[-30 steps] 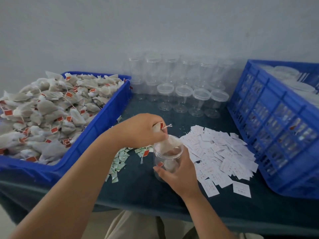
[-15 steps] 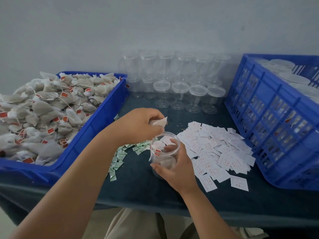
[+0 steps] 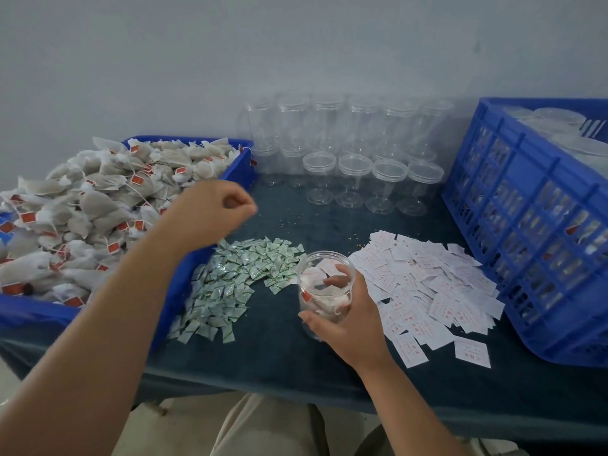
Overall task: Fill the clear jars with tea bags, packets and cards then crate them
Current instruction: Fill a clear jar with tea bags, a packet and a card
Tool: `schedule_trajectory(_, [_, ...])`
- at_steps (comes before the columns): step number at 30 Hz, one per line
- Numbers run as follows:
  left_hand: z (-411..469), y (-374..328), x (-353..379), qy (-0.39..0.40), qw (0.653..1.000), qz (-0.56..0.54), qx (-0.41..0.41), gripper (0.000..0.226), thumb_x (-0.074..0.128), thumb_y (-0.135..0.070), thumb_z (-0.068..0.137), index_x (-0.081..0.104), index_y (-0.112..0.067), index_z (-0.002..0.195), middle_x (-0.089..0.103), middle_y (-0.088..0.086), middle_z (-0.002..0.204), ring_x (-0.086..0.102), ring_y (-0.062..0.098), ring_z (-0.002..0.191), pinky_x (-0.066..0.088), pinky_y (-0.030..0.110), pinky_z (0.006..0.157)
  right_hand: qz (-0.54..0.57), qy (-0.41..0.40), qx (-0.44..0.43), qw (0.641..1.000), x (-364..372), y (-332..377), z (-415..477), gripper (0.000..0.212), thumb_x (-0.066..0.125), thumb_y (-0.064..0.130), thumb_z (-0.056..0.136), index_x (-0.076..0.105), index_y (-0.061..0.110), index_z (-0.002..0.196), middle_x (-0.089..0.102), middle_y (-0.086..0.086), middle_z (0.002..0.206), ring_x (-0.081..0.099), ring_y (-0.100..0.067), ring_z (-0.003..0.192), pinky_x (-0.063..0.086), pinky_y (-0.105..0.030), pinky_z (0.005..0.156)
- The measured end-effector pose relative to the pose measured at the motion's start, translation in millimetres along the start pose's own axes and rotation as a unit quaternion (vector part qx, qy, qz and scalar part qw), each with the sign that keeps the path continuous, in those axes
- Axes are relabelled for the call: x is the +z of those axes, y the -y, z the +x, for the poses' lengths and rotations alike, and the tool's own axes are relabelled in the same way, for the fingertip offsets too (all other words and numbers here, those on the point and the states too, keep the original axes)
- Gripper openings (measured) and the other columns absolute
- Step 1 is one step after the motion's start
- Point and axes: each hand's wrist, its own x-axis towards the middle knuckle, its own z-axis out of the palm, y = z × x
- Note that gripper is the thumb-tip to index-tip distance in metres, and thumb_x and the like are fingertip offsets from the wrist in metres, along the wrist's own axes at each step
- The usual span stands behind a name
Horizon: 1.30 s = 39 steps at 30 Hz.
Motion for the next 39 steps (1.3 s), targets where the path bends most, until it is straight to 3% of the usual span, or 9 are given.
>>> schedule_trajectory(4, [10.3,83.4,-14.0,0.075,0.960,0.174,-0.205,0.020,0.064,-0.042,0.101,0.065,-0.027,0.113,0.069,0.005,0.126,0.063,0.023,0.102,0.049,0.037,0.085,-0.002,-0.002,-0.006,1.000,-0.4,-0.8,-0.3,0.093,0.088,0.075,0.061,0.042,0.056,0.140,0.067,0.023,0.129,0.066,0.002,0.121,0.058,-0.020,0.096])
schedule_trajectory(8, [2.9,109.8,3.1,0.134,0.955,0.061,-0.258,0.078,0.022,-0.069,0.107,0.043,-0.015,0.159,0.042,0.013,0.164,0.044,0.034,0.146,0.033,0.046,0.117,-0.002,-0.006,-0.006,1.000,1.5,-3.8,1.3,0.092,0.096,0.055,0.064,0.038,0.067,0.133,0.063,0.037,0.126,0.063,0.013,0.117,0.051,-0.006,0.089])
schedule_trajectory(11, [6.4,127.0,0.4,0.030,0.966,0.022,-0.256,0.052,0.030,-0.046,0.112,0.068,-0.013,0.126,0.064,0.016,0.140,0.060,0.033,0.118,0.045,0.041,0.097,0.003,0.000,-0.003,1.000,3.1,-6.6,1.4,0.096,0.103,0.037,0.068,0.041,0.057,0.139,0.064,0.035,0.125,0.062,0.013,0.118,0.051,-0.006,0.089])
schedule_trajectory(13, [6.0,144.8,0.2,0.088,0.960,0.071,-0.257,0.027,0.049,-0.028,0.108,0.068,-0.016,0.122,0.070,0.008,0.122,0.068,0.028,0.100,0.054,0.038,0.084,0.004,0.003,0.001,1.000,4.8,-8.3,1.2,0.095,0.102,0.030,0.069,0.043,0.046,0.142,0.064,0.034,0.125,0.063,0.011,0.118,0.052,-0.007,0.089])
schedule_trajectory(16, [1.6,162.3,6.7,0.176,0.940,0.110,-0.269,0.026,0.053,-0.018,0.104,0.071,-0.021,0.123,0.073,0.004,0.106,0.071,0.022,0.086,0.057,0.036,0.074,0.007,0.001,0.004,1.000,6.1,-8.2,1.0,0.094,0.101,0.027,0.069,0.045,0.041,0.142,0.064,0.034,0.124,0.065,0.009,0.116,0.051,-0.006,0.087])
schedule_trajectory(21, [7.6,154.0,4.3,-0.005,0.965,0.094,-0.245,0.017,0.059,-0.027,0.100,0.069,-0.017,0.110,0.073,0.011,0.114,0.064,0.025,0.091,0.050,0.039,0.077,0.025,-0.004,0.004,1.000,7.0,-1.3,1.2,0.091,0.094,0.045,0.064,0.045,0.045,0.141,0.065,0.034,0.123,0.065,0.011,0.115,0.051,-0.004,0.086])
schedule_trajectory(26, [-3.7,101.7,-20.6,-0.218,0.950,-0.123,-0.188,0.020,0.071,-0.034,0.091,0.058,-0.023,0.101,0.075,-0.002,0.088,0.074,0.022,0.083,0.058,0.043,0.067,0.022,0.004,0.006,1.000,6.9,-4.1,0.5,0.094,0.099,0.040,0.067,0.045,0.042,0.144,0.066,0.029,0.125,0.065,0.007,0.120,0.051,-0.007,0.090])
schedule_trajectory(33, [-25.5,-27.1,-5.1,-0.039,0.992,-0.106,0.049,0.026,0.088,-0.048,0.078,0.068,-0.038,0.092,0.066,-0.016,0.082,0.059,-0.010,0.072,0.041,0.006,0.063,0.020,0.000,0.002,1.000,7.5,4.6,0.7,0.091,0.092,0.056,0.062,0.043,0.053,0.138,0.065,0.030,0.125,0.065,0.007,0.120,0.053,-0.009,0.089])
schedule_trajectory(39, [-36.3,-67.2,57.5,0.071,0.993,-0.001,0.094,0.037,0.077,-0.050,0.083,0.059,-0.042,0.114,0.064,-0.020,0.107,0.061,-0.001,0.093,0.048,0.027,0.075,-0.009,-0.017,-0.028,0.999,5.2,13.9,-2.2,0.084,0.090,0.063,0.063,0.040,0.067,0.131,0.065,0.031,0.126,0.068,0.001,0.116,0.053,-0.009,0.086])
